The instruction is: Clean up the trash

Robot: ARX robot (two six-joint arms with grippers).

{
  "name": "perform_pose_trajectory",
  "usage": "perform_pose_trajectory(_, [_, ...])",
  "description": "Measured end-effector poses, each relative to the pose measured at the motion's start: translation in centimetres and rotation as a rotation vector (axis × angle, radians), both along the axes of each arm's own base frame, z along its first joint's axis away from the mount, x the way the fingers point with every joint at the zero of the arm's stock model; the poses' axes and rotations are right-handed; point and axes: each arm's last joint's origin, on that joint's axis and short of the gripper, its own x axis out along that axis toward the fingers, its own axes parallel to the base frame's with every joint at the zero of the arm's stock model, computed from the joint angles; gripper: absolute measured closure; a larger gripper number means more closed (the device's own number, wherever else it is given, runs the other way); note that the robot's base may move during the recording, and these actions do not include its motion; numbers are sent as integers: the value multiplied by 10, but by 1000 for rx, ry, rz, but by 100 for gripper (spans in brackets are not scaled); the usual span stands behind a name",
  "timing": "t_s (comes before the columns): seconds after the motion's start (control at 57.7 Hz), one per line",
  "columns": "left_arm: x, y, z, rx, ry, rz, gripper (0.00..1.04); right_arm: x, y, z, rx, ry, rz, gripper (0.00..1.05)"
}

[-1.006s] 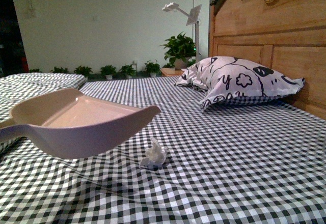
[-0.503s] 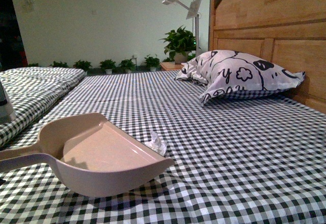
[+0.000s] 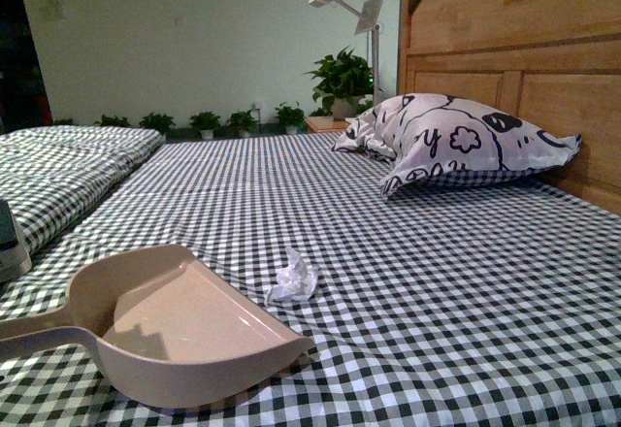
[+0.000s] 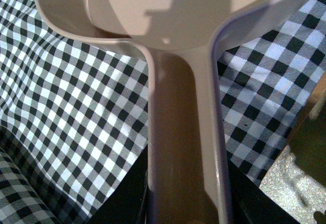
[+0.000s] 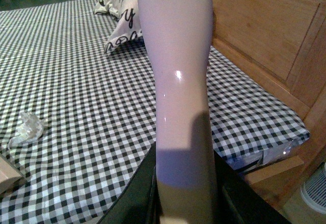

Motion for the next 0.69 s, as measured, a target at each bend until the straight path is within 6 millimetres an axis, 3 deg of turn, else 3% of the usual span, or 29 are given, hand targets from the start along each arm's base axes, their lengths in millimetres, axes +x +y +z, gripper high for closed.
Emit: perform_pose_trajectory(0.694, [19, 2, -8, -8, 31, 9, 78, 0, 0, 0, 0, 0, 0, 84])
